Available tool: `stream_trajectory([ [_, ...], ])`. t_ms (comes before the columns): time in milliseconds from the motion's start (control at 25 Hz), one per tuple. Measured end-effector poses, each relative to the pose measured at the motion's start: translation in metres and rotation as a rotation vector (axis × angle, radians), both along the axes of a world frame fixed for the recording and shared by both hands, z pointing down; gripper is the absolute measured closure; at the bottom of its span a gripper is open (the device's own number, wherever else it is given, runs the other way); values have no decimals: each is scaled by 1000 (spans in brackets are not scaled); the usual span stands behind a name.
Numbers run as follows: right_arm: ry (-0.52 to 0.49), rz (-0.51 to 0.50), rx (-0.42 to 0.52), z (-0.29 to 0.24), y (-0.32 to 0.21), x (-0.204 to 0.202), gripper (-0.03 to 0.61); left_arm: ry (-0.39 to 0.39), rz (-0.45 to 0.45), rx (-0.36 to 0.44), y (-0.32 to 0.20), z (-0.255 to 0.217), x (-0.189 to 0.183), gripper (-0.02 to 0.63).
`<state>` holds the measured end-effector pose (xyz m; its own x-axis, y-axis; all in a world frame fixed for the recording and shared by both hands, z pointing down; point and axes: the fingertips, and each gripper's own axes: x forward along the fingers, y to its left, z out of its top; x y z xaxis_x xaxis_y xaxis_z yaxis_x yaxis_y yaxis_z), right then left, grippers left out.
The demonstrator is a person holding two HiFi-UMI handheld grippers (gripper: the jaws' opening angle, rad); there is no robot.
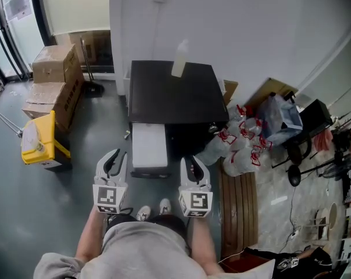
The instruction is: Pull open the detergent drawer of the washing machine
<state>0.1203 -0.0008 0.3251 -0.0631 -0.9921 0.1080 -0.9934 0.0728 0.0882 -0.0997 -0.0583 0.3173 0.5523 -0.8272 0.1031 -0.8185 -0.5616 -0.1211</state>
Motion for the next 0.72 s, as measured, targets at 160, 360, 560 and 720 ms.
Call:
stream_trajectory([
  [160, -4, 11, 7, 0, 6, -4, 495, 5, -3, -25, 6, 2, -7, 557],
  [360, 1, 30, 12, 1, 9, -4, 557, 2, -4, -13, 8, -2, -11, 603],
  [560, 10, 30, 17, 2, 11, -8, 571, -13, 7, 22, 10, -2, -11, 603],
  [720, 19, 25, 19, 0, 10, -9, 572, -23, 10, 27, 9, -2, -9, 603],
])
